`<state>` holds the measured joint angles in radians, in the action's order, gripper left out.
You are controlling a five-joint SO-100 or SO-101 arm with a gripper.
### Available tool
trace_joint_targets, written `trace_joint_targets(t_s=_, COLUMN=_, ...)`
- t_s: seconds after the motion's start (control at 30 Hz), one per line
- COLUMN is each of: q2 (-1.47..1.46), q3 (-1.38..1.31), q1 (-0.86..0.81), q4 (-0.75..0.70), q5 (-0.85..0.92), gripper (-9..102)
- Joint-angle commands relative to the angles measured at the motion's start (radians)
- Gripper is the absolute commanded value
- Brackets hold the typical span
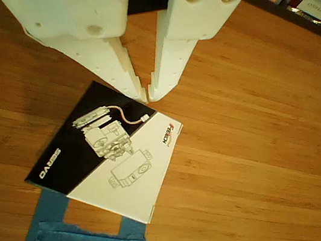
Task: Push the box on top of the target
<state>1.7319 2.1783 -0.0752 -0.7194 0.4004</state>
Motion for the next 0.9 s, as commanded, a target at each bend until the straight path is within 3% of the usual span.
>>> trace_joint_targets(t_s=0.0, q2=0.066, q3=0.008, q1=0.011, q4=-0.011, q5=-0.002, gripper=0)
trace_joint_targets(t_s=0.87, q2=0.179, q3=0.124, q1=-0.014, q4=-0.028, q5=0.040, gripper=0)
